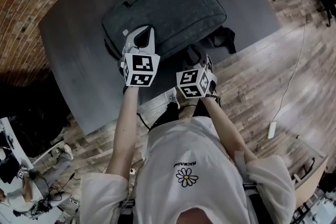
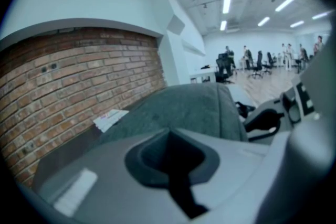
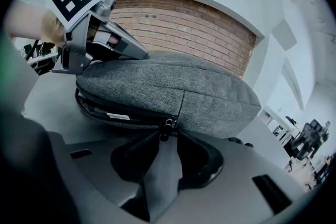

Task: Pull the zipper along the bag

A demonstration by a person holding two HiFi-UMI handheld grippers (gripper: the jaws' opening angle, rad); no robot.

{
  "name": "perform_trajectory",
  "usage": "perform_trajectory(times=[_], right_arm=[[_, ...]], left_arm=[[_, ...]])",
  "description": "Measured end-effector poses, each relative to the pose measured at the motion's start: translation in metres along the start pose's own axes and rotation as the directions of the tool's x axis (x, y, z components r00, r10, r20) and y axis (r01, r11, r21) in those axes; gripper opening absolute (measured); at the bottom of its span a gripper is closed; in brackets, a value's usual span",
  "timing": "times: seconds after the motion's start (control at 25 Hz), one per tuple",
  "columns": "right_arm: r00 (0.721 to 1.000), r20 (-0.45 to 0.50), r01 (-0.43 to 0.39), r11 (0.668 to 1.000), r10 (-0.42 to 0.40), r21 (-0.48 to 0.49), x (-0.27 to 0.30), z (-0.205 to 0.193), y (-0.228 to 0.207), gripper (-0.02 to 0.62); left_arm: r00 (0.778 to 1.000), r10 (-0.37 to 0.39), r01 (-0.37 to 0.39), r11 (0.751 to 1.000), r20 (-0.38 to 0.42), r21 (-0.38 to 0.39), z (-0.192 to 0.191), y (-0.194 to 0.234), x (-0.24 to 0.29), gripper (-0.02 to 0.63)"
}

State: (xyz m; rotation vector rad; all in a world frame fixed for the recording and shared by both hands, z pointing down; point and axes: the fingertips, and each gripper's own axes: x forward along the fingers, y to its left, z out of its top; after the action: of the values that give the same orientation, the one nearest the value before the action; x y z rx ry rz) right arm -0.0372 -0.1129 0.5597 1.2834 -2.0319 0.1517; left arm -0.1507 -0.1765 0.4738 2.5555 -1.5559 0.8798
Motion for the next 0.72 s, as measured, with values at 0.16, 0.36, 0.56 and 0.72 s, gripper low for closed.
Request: perform_trajectory(times=[0.16,0.36,0.56,0.72], right_arm=[[1.000,-0.007,0.024,1.000,-0.024,-0.017,0.0002,-0.0012,-0.0012,0.026],[1.000,-0.014,-0.019,1.000,0.020,0.009,-0.0027,-0.0012,0.0022,0.018],[0.996,-0.035,-0.081,0.996,0.083,0.041,-0.0045,-0.0023,0.0025,0.017],[0.998,-0.040,-0.041,0.998,0.043,0.050,-0.0063,-0.0028,0.0005,0.017]], left_arm=[[1.000,-0.004,0.004,1.000,0.006,-0.008,-0.0007,0.0000,0.0011,-0.002],[1.000,-0.004,0.004,1.000,0.011,-0.012,-0.0025,-0.0004,0.0016,-0.002],[1.000,-0.006,0.007,1.000,0.016,-0.016,-0.0023,-0.0011,0.0023,-0.002],[1.000,-0.004,0.004,1.000,0.021,-0.020,-0.0019,-0.0010,0.0013,-0.002]])
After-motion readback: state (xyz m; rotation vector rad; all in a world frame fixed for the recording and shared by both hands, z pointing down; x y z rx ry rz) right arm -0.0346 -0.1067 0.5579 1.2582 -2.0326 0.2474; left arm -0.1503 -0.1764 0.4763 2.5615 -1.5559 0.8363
